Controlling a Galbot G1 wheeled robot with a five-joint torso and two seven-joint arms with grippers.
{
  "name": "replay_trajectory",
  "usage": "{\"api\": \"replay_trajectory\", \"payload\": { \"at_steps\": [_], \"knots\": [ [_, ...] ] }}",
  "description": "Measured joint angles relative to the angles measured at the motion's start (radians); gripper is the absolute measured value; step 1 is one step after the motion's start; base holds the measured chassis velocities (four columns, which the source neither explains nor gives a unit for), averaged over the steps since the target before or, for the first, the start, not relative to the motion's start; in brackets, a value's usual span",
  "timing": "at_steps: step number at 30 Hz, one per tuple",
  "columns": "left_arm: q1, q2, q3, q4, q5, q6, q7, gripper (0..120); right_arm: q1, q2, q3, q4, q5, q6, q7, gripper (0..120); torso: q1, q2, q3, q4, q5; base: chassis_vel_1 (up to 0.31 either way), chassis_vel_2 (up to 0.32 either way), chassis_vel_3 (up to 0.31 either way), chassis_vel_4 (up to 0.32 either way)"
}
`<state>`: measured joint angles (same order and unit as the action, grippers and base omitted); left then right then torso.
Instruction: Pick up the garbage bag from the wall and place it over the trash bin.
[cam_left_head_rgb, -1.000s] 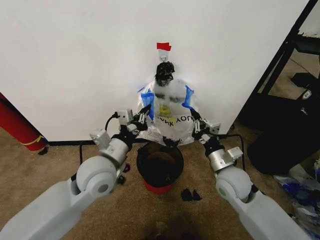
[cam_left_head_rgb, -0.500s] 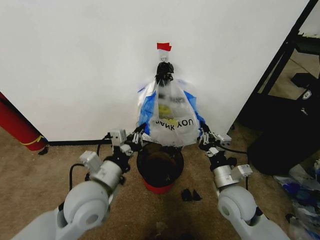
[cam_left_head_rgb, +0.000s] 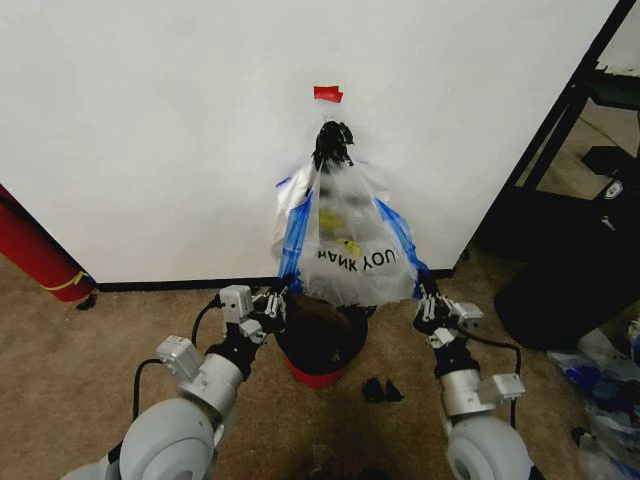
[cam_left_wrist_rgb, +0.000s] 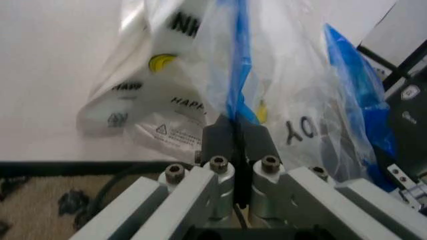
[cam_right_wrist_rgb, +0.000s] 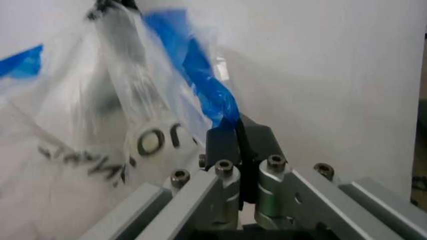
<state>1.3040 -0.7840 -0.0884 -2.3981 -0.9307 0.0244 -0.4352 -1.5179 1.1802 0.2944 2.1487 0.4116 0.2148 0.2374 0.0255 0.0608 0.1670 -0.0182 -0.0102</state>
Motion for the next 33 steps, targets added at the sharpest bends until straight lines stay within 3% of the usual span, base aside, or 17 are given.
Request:
{"api": "replay_trajectory", "payload": {
  "at_steps": [33],
  "knots": [
    [0.164, 0.010, -0.009, -0.044, 0.102, 0.010, 0.018, 0, -0.166, -0.016, 0.022, 0.042, -0.068, 0.025, 0.011, 0, 0.000, 0.000, 0.000, 0.0001, 0.0001, 0.000, 0.000, 0.000, 0.000]
  ]
}}
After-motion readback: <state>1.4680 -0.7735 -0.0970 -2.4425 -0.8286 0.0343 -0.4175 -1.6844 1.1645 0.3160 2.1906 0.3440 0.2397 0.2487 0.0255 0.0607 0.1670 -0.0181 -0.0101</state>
